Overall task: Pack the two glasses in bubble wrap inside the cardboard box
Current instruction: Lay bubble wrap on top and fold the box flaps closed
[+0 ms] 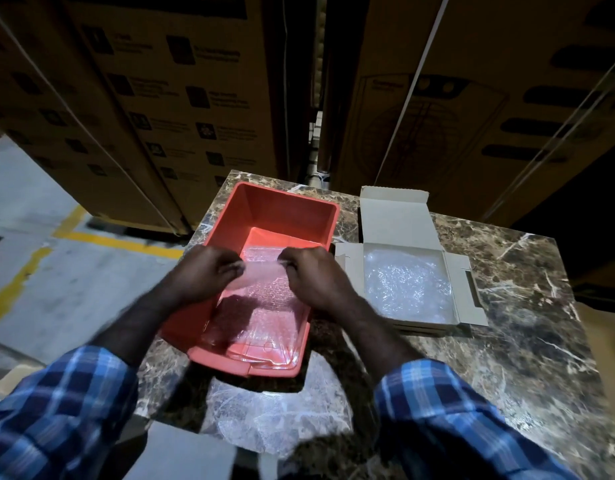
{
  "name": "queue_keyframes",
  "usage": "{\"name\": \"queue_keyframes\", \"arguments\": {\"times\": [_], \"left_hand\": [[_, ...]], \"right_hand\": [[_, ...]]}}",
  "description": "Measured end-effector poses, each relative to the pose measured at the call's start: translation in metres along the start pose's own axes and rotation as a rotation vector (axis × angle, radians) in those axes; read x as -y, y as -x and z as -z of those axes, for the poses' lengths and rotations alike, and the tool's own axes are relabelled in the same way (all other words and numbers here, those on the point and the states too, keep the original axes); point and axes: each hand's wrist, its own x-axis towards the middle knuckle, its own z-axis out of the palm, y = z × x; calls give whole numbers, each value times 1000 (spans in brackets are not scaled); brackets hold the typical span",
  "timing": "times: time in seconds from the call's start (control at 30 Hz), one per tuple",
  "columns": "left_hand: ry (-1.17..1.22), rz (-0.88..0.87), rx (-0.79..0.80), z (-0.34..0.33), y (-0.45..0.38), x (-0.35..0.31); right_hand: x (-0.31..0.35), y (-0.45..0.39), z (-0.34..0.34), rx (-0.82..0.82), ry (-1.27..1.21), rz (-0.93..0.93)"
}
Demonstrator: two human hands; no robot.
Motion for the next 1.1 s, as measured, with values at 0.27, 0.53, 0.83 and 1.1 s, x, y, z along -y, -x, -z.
{"name": "queue_keyframes", "arguments": {"times": [0.27, 0.53, 0.83, 1.1], "left_hand": [[590, -70, -336, 61, -30, -91], [884, -295, -385, 40, -41, -227], [982, -490, -336, -5, -13, -367], [1077, -453, -118, -80, 35, -439]], "right_hand": [[-17, 16, 112, -366, -476, -103], [-53, 93, 216, -750, -487, -77], [-106, 220, 285, -934, -496, 52], [-162, 332, 302, -821, -765, 13]]}}
